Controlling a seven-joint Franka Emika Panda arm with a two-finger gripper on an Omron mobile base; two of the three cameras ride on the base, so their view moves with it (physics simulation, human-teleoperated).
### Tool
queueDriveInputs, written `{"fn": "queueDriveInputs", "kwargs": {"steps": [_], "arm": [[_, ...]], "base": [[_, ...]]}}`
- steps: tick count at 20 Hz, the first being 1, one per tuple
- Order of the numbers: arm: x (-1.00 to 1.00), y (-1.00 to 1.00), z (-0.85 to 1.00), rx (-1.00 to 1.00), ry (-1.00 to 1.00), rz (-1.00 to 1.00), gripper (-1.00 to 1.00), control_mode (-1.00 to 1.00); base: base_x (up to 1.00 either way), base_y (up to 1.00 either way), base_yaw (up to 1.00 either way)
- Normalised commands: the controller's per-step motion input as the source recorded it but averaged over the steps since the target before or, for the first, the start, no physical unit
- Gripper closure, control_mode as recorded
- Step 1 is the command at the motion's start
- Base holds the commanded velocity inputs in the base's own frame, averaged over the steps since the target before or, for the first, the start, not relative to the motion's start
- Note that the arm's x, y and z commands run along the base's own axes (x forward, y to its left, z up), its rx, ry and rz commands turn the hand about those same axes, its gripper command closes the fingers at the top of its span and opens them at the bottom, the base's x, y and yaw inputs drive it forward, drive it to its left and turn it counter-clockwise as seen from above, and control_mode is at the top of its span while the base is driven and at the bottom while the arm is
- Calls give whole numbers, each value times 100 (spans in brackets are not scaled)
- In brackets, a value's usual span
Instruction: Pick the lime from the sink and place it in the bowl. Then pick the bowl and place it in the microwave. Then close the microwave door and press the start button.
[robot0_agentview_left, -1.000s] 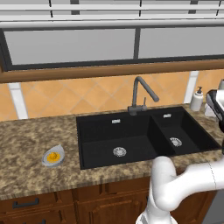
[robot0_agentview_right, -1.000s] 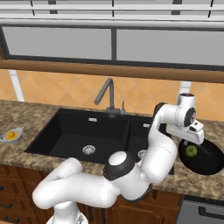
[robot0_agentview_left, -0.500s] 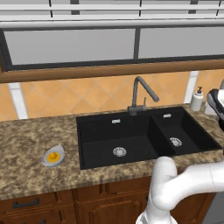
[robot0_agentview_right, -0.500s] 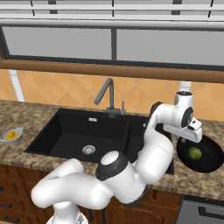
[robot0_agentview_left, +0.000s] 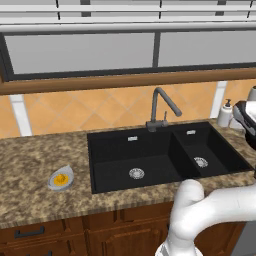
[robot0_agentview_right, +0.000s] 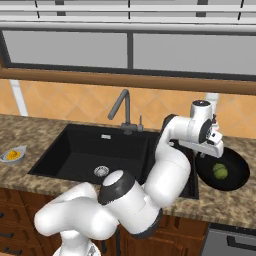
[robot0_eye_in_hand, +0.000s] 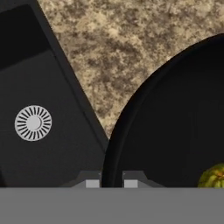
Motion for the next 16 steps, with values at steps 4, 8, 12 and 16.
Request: {"fn": "queueDriveInputs", "kwargs": {"steps": [4, 8, 12, 16], "arm": [[0, 31, 11, -7, -7, 5, 100, -100], [0, 37, 5, -15, -12, 6, 100, -100], [0, 4, 0, -2, -2, 2, 100, -100], [-9, -4, 0, 1, -1, 2, 100, -100]], "base": [[0, 0, 0], [0, 0, 0], [0, 0, 0], [0, 0, 0]]}}
